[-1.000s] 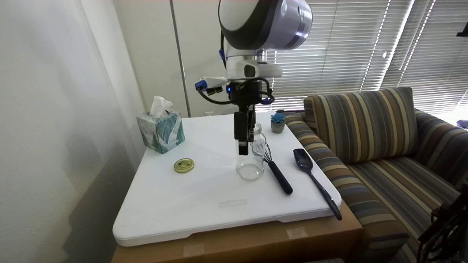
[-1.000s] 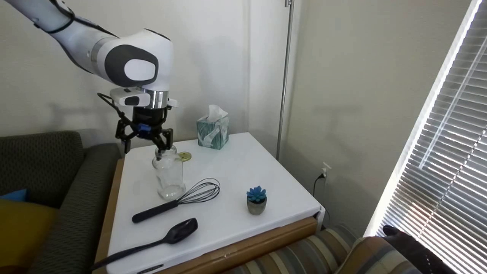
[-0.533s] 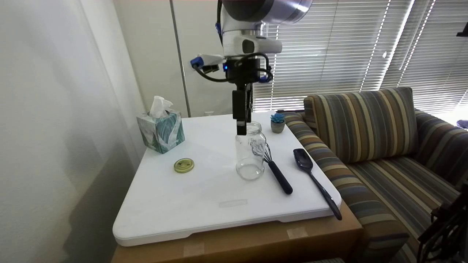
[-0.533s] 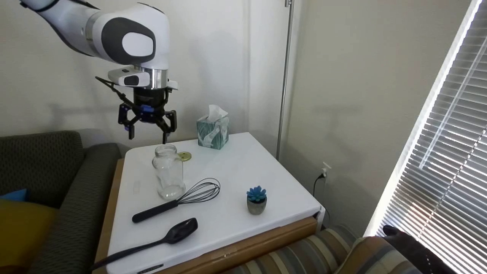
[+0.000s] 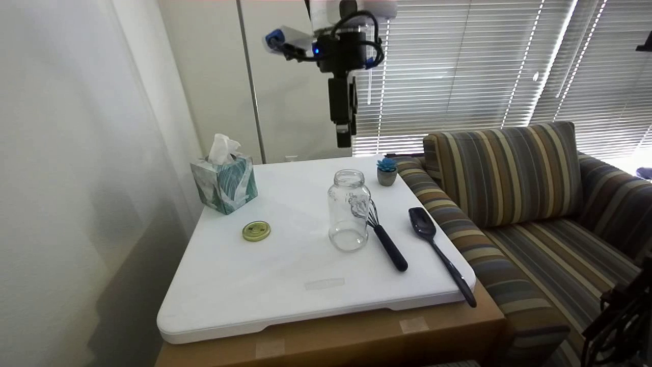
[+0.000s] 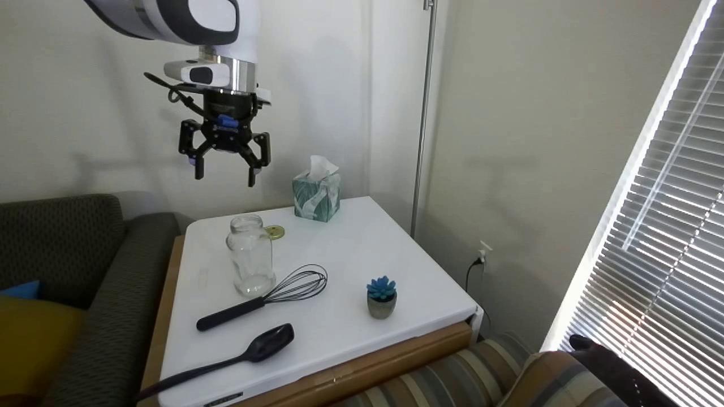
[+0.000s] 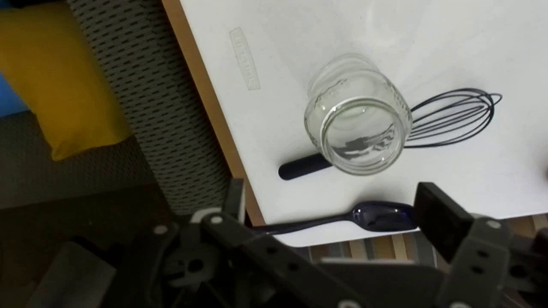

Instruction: Remove the spoon from the jar and put it on the table, move the grey object backwards, put the whisk beside the spoon, and then move the glass jar forward

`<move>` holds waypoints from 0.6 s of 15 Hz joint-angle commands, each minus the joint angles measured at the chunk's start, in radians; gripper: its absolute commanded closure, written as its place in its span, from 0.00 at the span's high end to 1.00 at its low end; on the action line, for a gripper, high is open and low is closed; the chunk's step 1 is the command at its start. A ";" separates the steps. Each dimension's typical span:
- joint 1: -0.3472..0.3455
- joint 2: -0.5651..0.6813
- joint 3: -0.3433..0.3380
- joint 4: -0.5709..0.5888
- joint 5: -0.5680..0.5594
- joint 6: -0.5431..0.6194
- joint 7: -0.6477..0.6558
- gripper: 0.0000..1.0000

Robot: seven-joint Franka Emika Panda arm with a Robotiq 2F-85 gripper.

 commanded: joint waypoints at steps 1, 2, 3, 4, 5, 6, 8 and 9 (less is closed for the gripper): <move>-0.005 0.050 -0.032 0.150 0.014 -0.224 0.000 1.00; -0.001 0.006 -0.014 0.057 0.002 -0.118 0.000 1.00; -0.001 0.011 -0.021 0.084 0.003 -0.166 0.000 1.00; -0.001 0.015 -0.026 0.103 0.003 -0.188 0.000 1.00; -0.001 0.020 -0.028 0.112 0.003 -0.194 0.000 1.00; -0.001 0.027 -0.028 0.118 0.003 -0.194 0.000 1.00; -0.001 0.036 -0.028 0.122 0.003 -0.195 0.000 1.00; -0.001 0.037 -0.028 0.123 0.003 -0.195 0.000 1.00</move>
